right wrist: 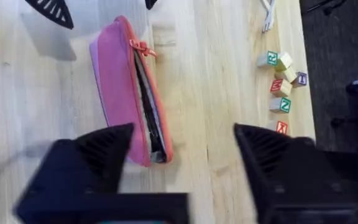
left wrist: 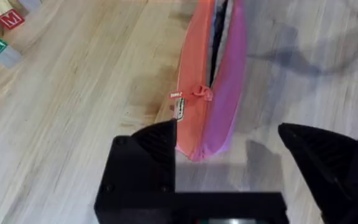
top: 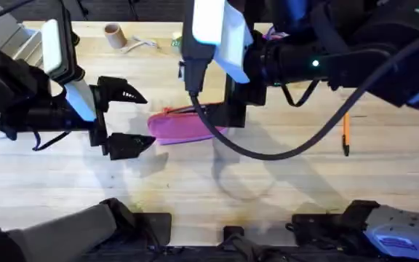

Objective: Unzip the bag, pick up the pens from the table one at a time and place them inside, then zip the bag closed.

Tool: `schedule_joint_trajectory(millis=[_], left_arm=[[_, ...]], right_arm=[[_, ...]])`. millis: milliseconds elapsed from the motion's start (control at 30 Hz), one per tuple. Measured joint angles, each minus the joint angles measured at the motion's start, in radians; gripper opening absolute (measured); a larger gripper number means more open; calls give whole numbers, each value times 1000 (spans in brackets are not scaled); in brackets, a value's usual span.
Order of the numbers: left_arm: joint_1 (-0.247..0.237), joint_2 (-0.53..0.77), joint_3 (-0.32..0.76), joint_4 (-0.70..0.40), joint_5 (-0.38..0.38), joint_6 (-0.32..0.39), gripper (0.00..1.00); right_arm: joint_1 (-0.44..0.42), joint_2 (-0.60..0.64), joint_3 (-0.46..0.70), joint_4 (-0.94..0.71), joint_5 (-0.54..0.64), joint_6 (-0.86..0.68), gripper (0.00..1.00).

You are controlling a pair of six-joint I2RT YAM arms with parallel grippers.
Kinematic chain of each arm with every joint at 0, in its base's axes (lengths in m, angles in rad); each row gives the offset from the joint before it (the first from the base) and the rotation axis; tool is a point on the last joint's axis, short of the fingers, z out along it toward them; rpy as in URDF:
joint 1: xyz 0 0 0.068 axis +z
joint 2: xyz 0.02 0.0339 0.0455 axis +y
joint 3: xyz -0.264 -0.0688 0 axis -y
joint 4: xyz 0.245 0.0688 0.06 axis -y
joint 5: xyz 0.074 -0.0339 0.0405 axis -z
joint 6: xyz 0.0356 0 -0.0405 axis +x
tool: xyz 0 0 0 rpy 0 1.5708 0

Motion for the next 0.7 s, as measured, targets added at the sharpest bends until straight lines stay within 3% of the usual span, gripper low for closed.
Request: schedule_joint_trajectory(millis=[33, 100, 133, 200, 233, 700], left_arm=[[0, 0, 0, 0, 0, 2, 993], [0, 0, 0, 0, 0, 10, 993], [0, 0, 0, 0, 0, 24, 994], [0, 0, 0, 0, 0, 30, 994], [0, 0, 0, 0, 0, 33, 994], [0, 0, 0, 1, 0, 36, 993]], right_arm=[[0, 0, 0, 0, 0, 0, 994], [0, 0, 0, 0, 0, -7, 774], [0, 0, 0, -4, -3, -11, 417], [0, 0, 0, -21, -18, -11, 138], [0, 2, 0, -29, -30, -9, 59], [1, 134, 1, -58, -113, -10, 30]])
